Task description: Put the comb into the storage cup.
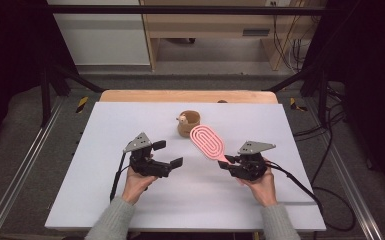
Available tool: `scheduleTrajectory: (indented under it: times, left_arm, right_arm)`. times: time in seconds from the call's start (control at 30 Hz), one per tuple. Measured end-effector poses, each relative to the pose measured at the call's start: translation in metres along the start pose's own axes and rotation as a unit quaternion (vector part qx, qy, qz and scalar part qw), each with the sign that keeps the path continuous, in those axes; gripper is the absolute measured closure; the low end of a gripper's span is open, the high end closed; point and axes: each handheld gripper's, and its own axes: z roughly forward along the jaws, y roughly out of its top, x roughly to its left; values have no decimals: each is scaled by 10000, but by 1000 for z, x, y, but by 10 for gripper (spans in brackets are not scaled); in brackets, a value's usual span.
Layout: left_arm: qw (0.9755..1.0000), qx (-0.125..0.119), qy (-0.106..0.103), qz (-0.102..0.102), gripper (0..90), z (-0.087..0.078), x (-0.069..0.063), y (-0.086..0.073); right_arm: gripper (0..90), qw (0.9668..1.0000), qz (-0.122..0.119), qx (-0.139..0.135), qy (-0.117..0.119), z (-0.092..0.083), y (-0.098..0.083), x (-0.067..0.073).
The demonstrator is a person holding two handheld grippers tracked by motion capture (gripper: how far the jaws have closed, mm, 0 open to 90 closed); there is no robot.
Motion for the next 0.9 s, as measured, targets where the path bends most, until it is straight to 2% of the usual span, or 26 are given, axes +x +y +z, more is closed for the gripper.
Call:
scheduleTrajectory:
  times: [0.9]
  left_arm:
    - [9997, -33, -144, -189, 0, 25, -8, 6]
  right_arm:
    - [702, 10000, 3, -82, 29, -2, 1, 1]
